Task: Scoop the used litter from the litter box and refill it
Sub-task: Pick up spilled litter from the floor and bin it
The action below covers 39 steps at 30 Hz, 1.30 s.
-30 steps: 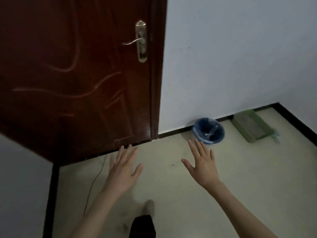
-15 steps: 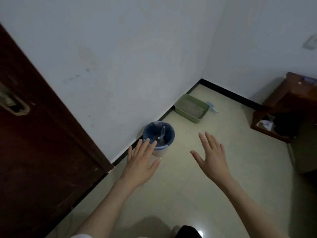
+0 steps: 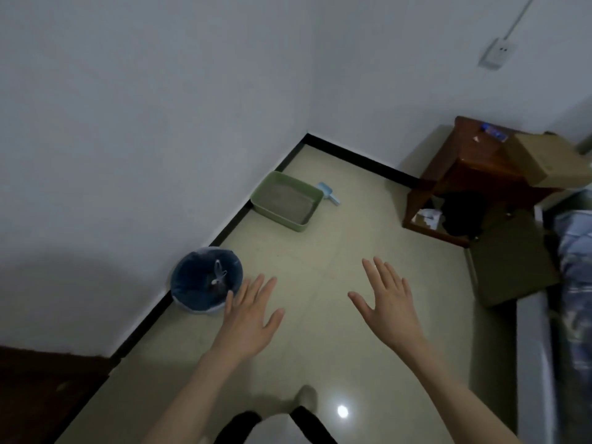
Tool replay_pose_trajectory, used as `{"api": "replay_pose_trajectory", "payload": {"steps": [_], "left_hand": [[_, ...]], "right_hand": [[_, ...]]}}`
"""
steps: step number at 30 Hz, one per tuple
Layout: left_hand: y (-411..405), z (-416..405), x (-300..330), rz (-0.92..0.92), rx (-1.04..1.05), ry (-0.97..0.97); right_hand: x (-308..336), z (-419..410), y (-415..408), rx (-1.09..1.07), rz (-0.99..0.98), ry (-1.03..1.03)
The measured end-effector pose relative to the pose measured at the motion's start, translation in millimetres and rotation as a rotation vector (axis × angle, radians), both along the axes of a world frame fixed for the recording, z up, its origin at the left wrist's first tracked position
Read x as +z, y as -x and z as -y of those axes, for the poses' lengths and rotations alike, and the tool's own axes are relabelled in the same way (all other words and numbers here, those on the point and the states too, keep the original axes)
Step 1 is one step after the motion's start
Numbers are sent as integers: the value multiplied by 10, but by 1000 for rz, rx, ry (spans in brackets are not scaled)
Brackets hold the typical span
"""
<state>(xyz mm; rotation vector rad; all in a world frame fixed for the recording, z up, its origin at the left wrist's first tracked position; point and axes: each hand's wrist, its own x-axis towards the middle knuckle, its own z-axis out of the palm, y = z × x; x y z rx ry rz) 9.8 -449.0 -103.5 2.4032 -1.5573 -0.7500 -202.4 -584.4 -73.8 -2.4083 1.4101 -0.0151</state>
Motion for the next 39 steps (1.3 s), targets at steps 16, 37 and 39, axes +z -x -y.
{"api": "replay_pose_trajectory", "payload": {"steps": [16, 37, 39], "left_hand": [[-169, 2416, -542, -82, 80, -130], [-876, 4342, -1384, -219, 552, -208], [-820, 4380, -1623, -243, 666, -234]], "right_hand": [[-465, 2503, -145, 67, -58, -120], [-1323, 5365, -1776, 543, -156, -362], [-1583, 5512, -1989, 643, -185, -394]]}}
